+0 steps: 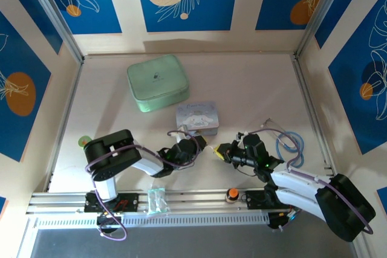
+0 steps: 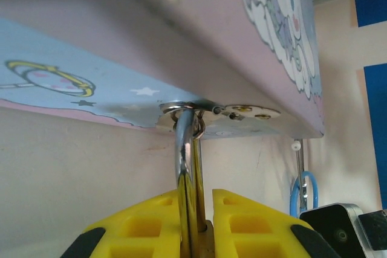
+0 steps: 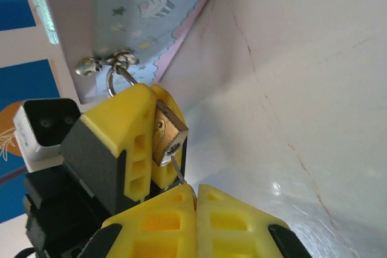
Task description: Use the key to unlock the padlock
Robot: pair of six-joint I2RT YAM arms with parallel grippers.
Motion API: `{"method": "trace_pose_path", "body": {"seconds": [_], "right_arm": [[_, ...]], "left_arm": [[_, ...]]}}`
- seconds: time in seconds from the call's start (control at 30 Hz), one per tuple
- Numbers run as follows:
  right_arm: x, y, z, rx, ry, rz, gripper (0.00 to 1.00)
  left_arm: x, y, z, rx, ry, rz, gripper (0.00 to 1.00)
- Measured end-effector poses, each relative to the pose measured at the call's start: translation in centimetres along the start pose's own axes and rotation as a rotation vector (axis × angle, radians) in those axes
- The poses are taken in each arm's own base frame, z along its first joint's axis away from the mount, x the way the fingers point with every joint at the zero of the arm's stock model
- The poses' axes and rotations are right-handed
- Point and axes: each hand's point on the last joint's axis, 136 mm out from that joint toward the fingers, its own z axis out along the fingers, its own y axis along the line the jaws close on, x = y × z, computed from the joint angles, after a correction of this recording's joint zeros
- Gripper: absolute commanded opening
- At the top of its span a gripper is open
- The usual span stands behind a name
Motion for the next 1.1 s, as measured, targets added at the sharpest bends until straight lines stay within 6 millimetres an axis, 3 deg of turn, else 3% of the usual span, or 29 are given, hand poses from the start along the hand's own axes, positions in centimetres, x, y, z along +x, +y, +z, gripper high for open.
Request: {"method": "trace_pose_path", "body": {"seconds": [0.33,0.63,1.1], "right_arm": [[0.1,-0.4,0.9,0.015,0.01,0.033,0.0],[-0.1,2.3,1.5,-0.049,0.013,0.003,0.0],[0.2,1.6,1.9,-0.02,0.009,-0.001,0.0]], "left_arm": [[-0.8,-0.4,-0.2,0.035,-0.054,-0.087,0.0],[-0.6,0.0,0.2,0.043,-0.052,-0.123,0.0],[-0.9,0.0,0.2,0.047,-0.069,-0.188,0.0]]}}
